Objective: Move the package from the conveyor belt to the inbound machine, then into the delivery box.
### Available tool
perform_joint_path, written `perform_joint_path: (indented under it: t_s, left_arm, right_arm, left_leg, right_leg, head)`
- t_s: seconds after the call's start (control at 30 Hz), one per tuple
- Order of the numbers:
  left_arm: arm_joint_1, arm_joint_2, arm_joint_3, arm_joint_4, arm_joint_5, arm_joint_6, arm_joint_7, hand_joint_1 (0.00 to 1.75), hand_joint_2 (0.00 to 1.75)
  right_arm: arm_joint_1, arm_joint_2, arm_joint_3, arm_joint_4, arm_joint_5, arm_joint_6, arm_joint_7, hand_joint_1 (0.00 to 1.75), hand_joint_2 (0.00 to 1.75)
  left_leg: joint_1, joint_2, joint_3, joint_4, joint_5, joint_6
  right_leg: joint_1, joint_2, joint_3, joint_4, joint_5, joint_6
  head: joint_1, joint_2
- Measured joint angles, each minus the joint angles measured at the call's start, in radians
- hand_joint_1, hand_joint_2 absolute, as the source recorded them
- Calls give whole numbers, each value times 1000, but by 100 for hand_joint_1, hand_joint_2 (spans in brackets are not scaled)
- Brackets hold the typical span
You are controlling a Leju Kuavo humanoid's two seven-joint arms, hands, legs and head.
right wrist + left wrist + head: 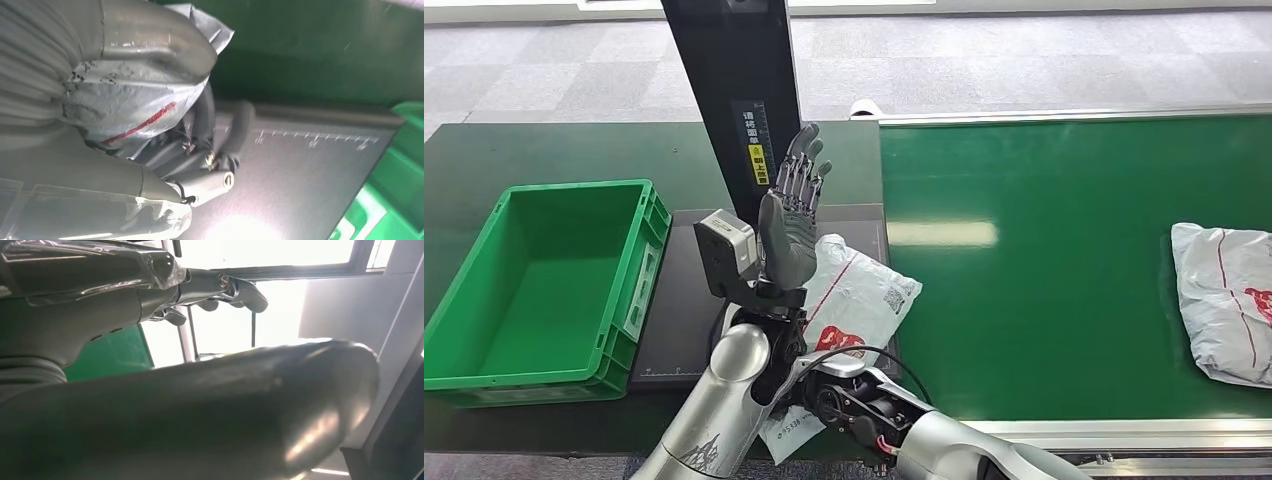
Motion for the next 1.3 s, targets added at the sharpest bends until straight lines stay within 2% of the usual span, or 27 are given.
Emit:
perform_joint_path:
  t_s: [0.23, 0.37, 0.53, 0.8, 1.13, 1.3]
  left_arm:
    - [1, 6, 15, 10, 3, 7, -2, 0, 0]
    - [1, 6, 22, 10, 3, 7, -3, 0, 0]
    - [1, 6, 27, 10, 4, 7, -6, 0, 0]
    - [1, 2, 32, 10, -5, 24, -14, 0, 0]
    - [2, 2, 47, 10, -15, 36, -14, 0, 0]
    - [12, 3, 62, 10, -39, 38, -2, 0, 0]
  right_arm:
    - [-17, 0, 42, 2, 207, -254, 100, 0, 175]
    - [-21, 0, 52, 8, 299, -348, 101, 0, 175]
    - [-24, 0, 60, 14, 347, -401, 88, 0, 175]
    - [-23, -1, 66, 26, 500, -597, 67, 0, 175]
    - [-18, 0, 67, 31, 563, -646, 83, 0, 175]
    - [-18, 0, 54, 34, 687, -715, 118, 0, 175]
  left_leg:
    - [0, -1, -1, 0, 0, 0]
    - [0, -2, -1, 0, 0, 0]
    - [0, -2, -2, 0, 0, 0]
    - [0, -2, -2, 0, 0, 0]
    - [0, -2, -2, 0, 0, 0]
    - [0, -2, -2, 0, 0, 0]
  right_leg:
    - [0, -1, 0, 0, 0, 0]
    - [0, -1, 0, 0, 0, 0]
    - [0, -1, -1, 0, 0, 0]
    - [0, -1, -1, 0, 0, 0]
    - [0, -1, -1, 0, 0, 0]
    - [0, -1, -1, 0, 0, 0]
  head:
    - [0, 0]
    - [0, 0]
    - [0, 0]
    - [0, 0]
    - [0, 0]
    - [0, 0]
